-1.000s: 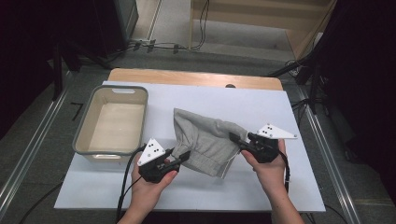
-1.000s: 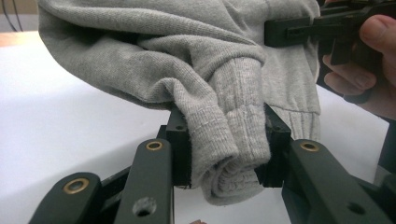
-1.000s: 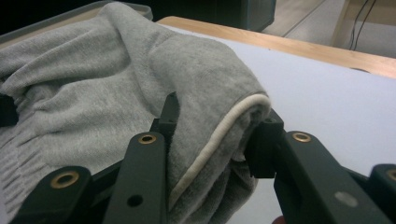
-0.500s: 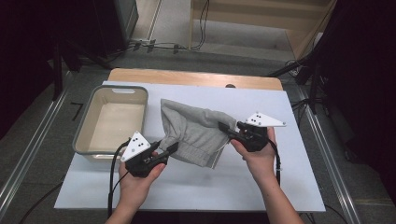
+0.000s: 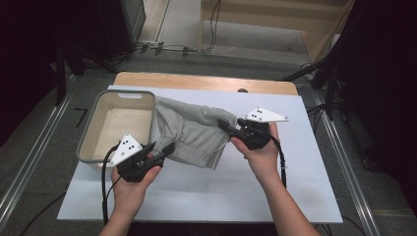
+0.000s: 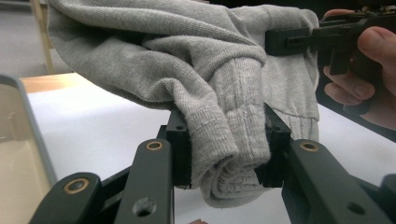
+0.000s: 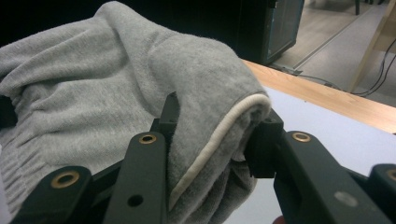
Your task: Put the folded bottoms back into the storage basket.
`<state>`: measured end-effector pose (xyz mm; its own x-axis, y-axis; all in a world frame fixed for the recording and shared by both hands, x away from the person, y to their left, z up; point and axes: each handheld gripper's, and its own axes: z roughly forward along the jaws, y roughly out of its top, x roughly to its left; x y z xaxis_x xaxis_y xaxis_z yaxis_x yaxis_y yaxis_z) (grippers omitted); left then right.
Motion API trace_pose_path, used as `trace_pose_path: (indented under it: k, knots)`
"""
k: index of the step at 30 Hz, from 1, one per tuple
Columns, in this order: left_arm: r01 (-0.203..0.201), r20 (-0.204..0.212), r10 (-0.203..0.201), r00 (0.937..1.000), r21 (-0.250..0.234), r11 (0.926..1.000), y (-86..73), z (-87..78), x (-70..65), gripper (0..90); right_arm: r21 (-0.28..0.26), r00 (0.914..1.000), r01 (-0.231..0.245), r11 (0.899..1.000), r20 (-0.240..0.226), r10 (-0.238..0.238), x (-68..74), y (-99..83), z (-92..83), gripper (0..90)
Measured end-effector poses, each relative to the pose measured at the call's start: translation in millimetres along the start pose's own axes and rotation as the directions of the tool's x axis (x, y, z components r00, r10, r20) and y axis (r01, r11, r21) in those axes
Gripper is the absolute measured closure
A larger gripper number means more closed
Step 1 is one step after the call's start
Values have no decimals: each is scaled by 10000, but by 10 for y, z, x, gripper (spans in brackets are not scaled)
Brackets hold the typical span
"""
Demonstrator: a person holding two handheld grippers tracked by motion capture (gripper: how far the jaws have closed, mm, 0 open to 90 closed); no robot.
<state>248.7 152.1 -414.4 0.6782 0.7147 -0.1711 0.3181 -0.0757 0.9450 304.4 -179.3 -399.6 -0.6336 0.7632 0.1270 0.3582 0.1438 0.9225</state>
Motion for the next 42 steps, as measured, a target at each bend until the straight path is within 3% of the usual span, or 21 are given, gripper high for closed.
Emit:
trace_pose_path:
  k: [27,42]
  knots:
    - [393,-784,-439,9960,-596,9975,87,-293,359,651,68,9967,505,9987,-633,-500,189,396,535,635]
    - [711,-1209,-807,9894,-821,9941,111,-480,582,651,112,9941,297,9995,-1048,-283,304,491,888,635]
